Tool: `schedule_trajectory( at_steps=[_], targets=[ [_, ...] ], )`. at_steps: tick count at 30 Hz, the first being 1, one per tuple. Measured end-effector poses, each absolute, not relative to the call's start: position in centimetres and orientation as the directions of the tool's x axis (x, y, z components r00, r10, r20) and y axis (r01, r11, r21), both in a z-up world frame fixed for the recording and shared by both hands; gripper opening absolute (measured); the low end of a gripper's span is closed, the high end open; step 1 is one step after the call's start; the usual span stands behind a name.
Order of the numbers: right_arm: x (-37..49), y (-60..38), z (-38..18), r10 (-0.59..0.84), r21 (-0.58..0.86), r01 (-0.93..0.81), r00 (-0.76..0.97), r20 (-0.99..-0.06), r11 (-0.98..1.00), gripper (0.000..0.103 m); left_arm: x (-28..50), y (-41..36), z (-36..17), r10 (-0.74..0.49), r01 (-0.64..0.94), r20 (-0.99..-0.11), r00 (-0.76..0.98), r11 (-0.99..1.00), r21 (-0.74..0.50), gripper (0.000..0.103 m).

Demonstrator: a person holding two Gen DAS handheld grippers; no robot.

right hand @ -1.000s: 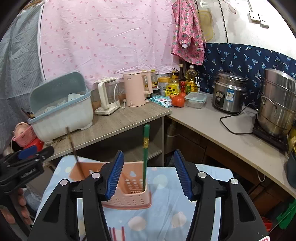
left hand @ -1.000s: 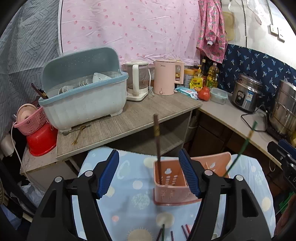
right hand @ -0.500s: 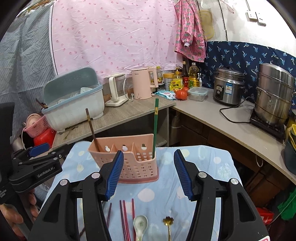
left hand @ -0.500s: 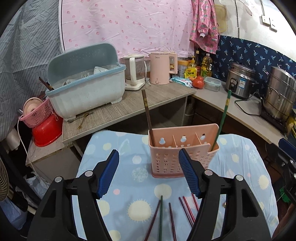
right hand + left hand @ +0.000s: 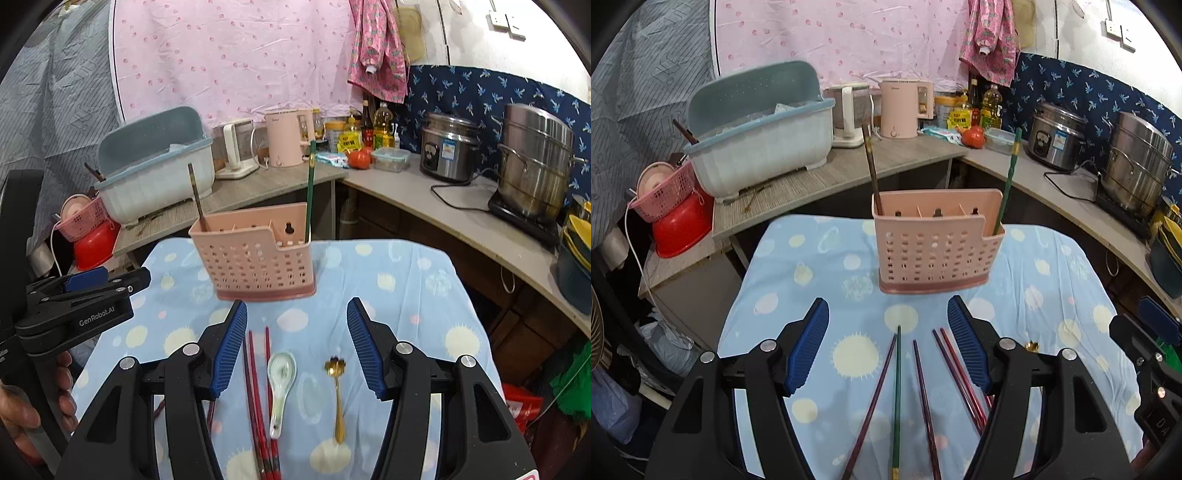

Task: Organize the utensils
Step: 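Move the left tool to the dark red chopstick while the right tool moves to the red chopstick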

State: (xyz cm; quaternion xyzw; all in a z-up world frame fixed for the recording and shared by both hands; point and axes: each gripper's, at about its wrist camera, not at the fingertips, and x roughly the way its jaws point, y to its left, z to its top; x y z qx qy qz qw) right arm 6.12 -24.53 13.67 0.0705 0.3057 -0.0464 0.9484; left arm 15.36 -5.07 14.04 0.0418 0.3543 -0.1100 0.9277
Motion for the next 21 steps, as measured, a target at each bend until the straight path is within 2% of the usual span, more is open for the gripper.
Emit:
schedule_trajectory(
  at_steps=[16, 21],
  targets=[
    [0.9, -23.6, 6.7, -0.028, 0.099, 0.140, 0.702, -0.711, 0.985, 0.055, 10.5, -2.5, 7.6, -0.124, 0.205, -0.765, 0.632, 0.979, 0.010, 0.063],
    [0.0, -23.3, 4.2, -0.015, 0.106, 0.142, 0.662, -0.749, 0.984, 0.052, 9.3, -1.5, 5.0, -0.105, 0.196, -0.794, 0.599, 0.980, 0.019, 0.063]
  ],
)
